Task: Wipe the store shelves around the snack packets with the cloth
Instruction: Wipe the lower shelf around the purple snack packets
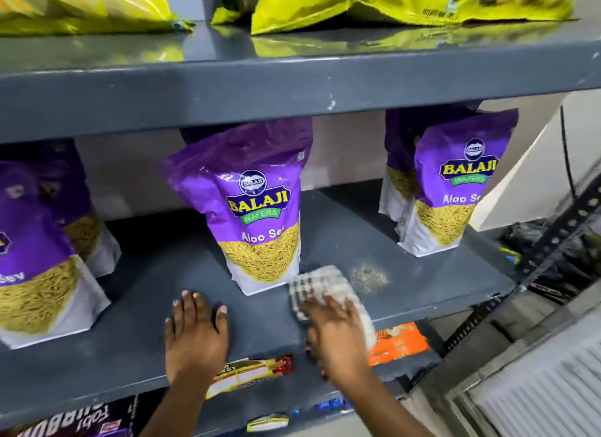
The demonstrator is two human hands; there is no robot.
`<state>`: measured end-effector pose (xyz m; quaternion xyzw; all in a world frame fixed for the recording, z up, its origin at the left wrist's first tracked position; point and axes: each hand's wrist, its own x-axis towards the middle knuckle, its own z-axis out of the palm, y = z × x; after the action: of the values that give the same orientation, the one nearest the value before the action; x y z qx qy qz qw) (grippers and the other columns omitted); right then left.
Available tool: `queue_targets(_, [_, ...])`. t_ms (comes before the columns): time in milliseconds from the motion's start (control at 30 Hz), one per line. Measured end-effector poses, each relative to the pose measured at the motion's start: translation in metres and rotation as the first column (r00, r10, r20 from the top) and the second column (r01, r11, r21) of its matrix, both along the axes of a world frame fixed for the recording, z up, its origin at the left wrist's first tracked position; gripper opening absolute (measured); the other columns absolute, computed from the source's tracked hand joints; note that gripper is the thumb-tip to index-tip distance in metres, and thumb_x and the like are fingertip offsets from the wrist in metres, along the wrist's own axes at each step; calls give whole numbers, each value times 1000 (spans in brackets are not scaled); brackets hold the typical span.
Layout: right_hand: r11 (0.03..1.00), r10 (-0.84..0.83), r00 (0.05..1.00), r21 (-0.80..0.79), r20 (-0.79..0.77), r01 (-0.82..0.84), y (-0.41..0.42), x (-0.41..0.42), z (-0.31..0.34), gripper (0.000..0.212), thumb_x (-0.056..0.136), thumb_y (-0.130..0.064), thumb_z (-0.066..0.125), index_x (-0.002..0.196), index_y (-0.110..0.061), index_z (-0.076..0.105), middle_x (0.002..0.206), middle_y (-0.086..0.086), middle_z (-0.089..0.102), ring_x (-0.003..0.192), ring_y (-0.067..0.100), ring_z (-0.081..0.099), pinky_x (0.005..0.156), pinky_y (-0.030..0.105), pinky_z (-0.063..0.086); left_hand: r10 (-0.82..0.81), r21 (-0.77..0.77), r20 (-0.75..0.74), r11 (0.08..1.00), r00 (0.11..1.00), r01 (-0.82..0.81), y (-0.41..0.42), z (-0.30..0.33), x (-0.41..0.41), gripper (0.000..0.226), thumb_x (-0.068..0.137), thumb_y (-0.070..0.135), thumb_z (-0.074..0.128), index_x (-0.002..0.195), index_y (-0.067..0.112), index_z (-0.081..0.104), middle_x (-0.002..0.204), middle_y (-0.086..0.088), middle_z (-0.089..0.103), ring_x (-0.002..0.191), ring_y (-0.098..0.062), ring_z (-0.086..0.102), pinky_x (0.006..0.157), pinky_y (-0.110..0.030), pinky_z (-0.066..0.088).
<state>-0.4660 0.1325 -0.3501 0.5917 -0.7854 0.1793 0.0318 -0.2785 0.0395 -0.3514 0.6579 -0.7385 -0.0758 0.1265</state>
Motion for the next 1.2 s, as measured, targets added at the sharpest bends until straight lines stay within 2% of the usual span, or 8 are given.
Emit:
queue_targets(133, [944,-163,854,-173,494,280,-20,-46,39,52,70,-17,39,114,-25,64,100,14,71,89,35,66,79,38,52,2,49,34,999,999,-4,0,1,-1,71,85,47,14,141,4,21,153,-15,20,142,-32,14,115,-45,13])
queue_targets(233, [907,-177,831,-241,528,346,-80,-57,73,44,82,-13,42,124,-20,54,115,19,63,105,39,58,86,45,51,4,71,21,997,1000,-6,-1,2,-1,62,94,44,20,143,7,13,156,-11,11,143,-28,7,117,-42,8])
queue_targets(367, [965,-185,811,257,555,45,-156,-66,81,37,97,-11,35,131,-2,48,139,21,49,127,35,45,102,38,38,12,45,5,999,1000,-13,0,4,-3,80,81,56,8,141,5,24,153,-14,22,141,-31,17,115,-45,15])
queue_targets(500, [875,-146,933,482,328,-33,-183,-83,68,39,96,-17,37,133,-10,48,141,14,49,128,32,46,106,37,36,35,6,-27,999,999,-35,-2,0,-6,83,75,55,13,133,1,41,145,-18,38,134,-37,34,109,-52,27])
queue_targets(767, [822,-150,979,567,135,48,-215,-112,48,65,91,-54,31,148,-29,11,161,-2,0,147,29,-5,111,65,-4,27,76,85,997,996,-33,-7,-4,-5,88,87,59,3,115,-3,59,123,-23,60,108,-44,59,85,-59,47])
queue_targets(900, [793,-294,955,568,37,222,-216,-116,45,71,92,-52,29,149,-19,4,161,3,3,147,27,3,117,53,1,26,62,99,998,995,-32,-8,-5,-7,70,81,48,26,113,-4,60,121,-24,61,106,-44,60,83,-59,48])
queue_targets(1067, [748,-317,942,583,-107,318,-188,-108,47,62,93,-49,16,149,-21,9,160,2,6,147,25,7,114,56,-10,18,44,54,999,998,-21,-7,-6,-6,71,76,46,29,118,-4,56,127,-24,57,113,-43,55,90,-59,44])
queue_targets(1200, [728,-366,923,581,-122,365,-154,-98,53,68,95,-49,17,148,-7,11,159,9,12,145,28,14,117,51,-1,17,-15,17,1000,1000,-17,-5,-8,-4,79,75,51,20,128,-1,46,139,-20,46,127,-39,43,103,-55,34])
